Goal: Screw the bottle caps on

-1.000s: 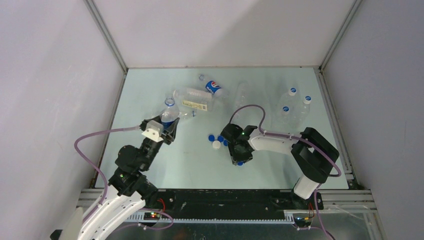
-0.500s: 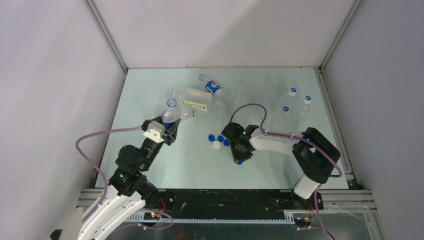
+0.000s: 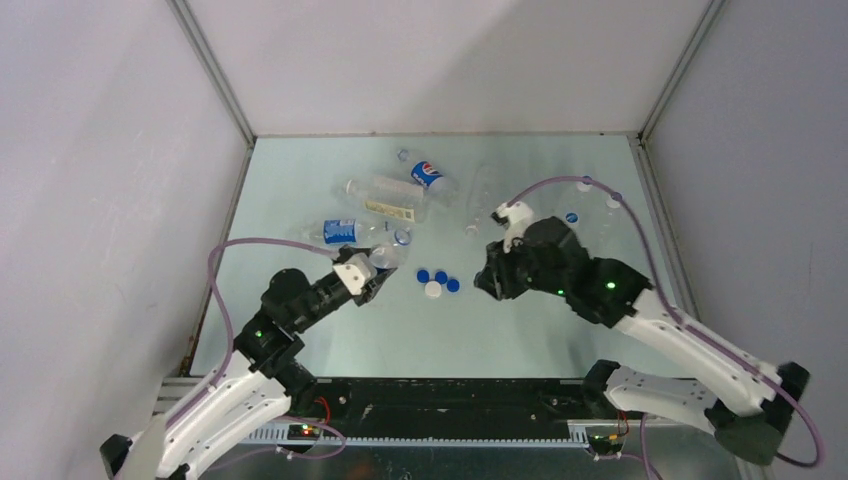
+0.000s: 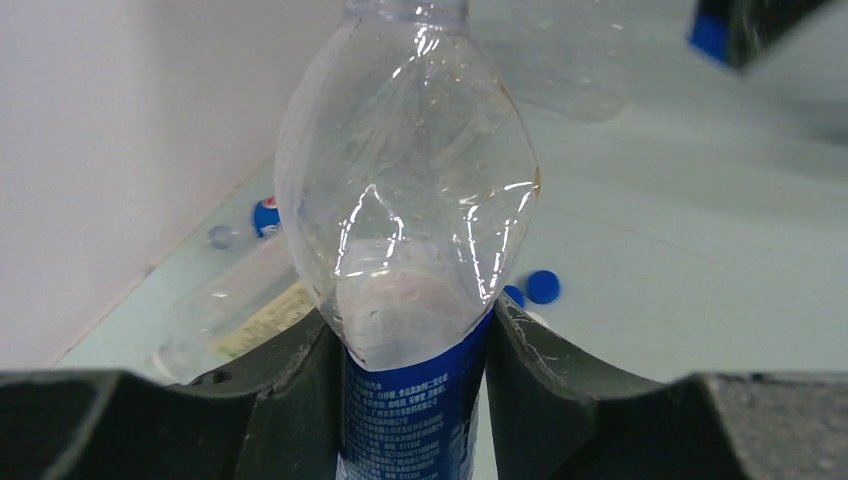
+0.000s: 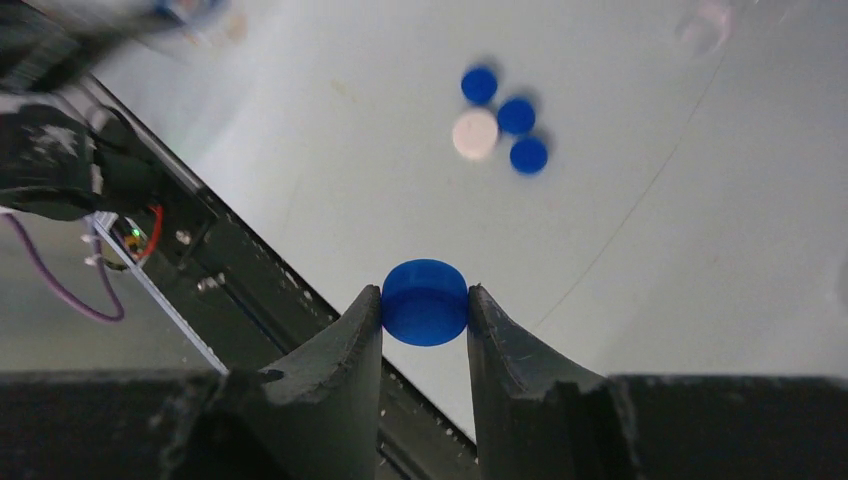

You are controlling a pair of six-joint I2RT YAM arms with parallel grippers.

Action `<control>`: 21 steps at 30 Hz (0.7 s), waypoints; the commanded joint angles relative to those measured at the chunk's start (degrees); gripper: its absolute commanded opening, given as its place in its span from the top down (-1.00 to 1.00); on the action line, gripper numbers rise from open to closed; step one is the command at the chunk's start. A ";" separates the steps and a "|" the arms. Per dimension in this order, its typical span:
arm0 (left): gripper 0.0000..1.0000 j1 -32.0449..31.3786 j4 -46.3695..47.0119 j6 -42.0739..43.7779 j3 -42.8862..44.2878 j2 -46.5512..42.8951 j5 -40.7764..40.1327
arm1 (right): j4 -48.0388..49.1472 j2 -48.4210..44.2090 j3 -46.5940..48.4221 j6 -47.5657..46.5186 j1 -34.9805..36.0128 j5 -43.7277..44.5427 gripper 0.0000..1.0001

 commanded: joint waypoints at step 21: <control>0.08 -9.86 -18.77 11.11 14.03 14.32 14.02 | 5.17 -8.58 7.99 -45.24 -2.14 -31.54 1.00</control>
